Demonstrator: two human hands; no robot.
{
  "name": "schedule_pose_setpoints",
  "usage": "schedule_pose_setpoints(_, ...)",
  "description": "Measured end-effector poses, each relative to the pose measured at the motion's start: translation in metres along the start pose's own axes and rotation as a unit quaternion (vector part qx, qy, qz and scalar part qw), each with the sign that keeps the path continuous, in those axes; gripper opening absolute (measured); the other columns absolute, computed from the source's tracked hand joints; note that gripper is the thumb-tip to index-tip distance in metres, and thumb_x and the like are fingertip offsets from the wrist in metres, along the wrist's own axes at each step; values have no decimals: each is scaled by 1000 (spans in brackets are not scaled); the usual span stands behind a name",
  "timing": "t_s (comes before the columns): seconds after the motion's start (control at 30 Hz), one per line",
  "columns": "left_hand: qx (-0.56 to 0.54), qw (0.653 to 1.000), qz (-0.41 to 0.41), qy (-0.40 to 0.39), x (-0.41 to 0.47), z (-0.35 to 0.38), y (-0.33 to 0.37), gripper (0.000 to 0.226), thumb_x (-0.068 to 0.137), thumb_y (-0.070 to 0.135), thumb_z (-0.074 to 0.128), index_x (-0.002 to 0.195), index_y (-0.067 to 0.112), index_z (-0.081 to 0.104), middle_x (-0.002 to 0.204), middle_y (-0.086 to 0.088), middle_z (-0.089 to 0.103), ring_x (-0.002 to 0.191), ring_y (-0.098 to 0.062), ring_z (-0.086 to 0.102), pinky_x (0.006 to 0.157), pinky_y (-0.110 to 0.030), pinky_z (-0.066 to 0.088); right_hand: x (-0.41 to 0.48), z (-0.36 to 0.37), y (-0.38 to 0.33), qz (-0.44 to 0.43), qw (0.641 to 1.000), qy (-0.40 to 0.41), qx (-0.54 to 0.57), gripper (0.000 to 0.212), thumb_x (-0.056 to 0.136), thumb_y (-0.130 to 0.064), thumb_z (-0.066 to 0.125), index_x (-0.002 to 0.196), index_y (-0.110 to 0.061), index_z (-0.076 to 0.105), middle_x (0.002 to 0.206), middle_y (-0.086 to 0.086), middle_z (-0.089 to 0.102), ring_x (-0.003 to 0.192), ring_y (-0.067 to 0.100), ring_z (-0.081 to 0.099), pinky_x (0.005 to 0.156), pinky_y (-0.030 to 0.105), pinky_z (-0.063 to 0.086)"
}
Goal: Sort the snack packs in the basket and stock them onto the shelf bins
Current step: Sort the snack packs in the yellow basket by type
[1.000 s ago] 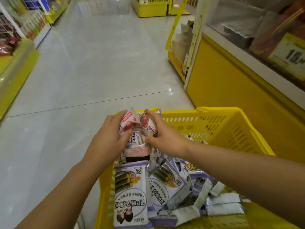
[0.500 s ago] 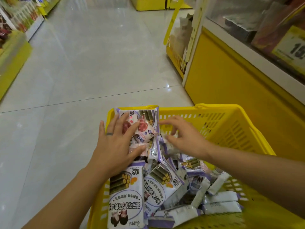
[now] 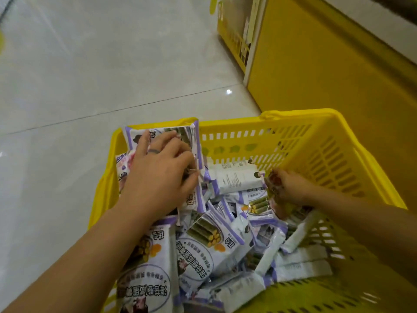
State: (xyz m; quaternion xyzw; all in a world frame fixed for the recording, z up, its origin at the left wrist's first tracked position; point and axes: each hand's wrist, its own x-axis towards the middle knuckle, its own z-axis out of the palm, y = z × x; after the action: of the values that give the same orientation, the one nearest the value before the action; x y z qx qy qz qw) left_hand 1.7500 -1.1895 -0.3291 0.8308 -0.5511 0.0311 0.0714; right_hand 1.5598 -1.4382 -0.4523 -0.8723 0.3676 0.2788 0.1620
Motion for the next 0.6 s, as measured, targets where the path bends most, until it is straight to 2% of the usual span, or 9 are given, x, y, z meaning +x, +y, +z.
schedule_pose_setpoints(0.07,2,1000,-1,13,1,4,0,18,83,37,64,81,20,69,100,-1,67,122,-34,51,109,-62,24,4,4,-1,2,999,6,-44,89,84,-31,70,151,-19,12,134,17,49,120,34,49,95,40,46)
schedule_pose_setpoints(0.13,-2,1000,0,24,1,6,0,20,80,38,60,79,20,68,98,-1,67,122,-34,52,109,-60,26,5,6,-3,5,999,22,-42,80,83,-26,69,147,-20,21,124,16,58,112,34,55,89,41,50)
schedule_pose_setpoints(0.23,-16,999,5,41,1,8,-2,24,81,39,54,78,20,67,98,-1,67,121,-34,51,109,-57,26,3,0,-7,7,999,50,20,55,85,-18,62,134,-13,37,106,15,64,95,33,61,74,38,52)
schedule_pose_setpoints(0.3,-21,999,6,46,1,10,-2,28,82,41,50,78,19,67,97,-2,67,121,-35,50,109,-57,26,2,-13,-6,7,990,70,121,36,85,-15,62,117,-6,49,93,13,63,84,29,62,66,34,51)
schedule_pose_setpoints(0.33,-22,999,6,47,1,10,-3,30,82,41,48,78,19,67,98,-2,67,121,-35,50,108,-57,26,2,-21,-5,10,981,59,185,27,84,-12,63,108,-3,53,89,13,63,81,28,62,65,34,51)
schedule_pose_setpoints(0.4,-25,999,7,48,2,10,-2,32,83,41,46,78,18,68,98,-3,68,121,-36,50,108,-58,26,0,-30,0,14,964,-21,266,17,86,-6,62,98,6,58,87,16,60,77,24,59,67,34,50)
schedule_pose_setpoints(0.43,-26,998,8,49,2,9,-2,33,83,41,46,79,18,68,98,-4,68,121,-36,50,108,-58,25,-2,-29,1,19,960,-73,271,14,87,-5,61,97,5,61,89,18,61,78,25,60,71,36,51)
schedule_pose_setpoints(0.5,-29,998,9,48,2,10,-2,35,83,42,45,80,17,69,98,-4,68,122,-37,50,108,-59,25,-4,-18,2,32,962,-151,226,23,87,-7,64,106,6,64,101,21,66,92,32,65,88,45,54)
schedule_pose_setpoints(0.6,-27,998,11,49,2,11,-3,36,84,42,45,80,16,69,99,-5,68,122,-37,49,107,-58,25,0,-2,-6,24,966,-191,172,36,80,-11,74,112,1,62,110,19,67,99,34,66,87,50,54)
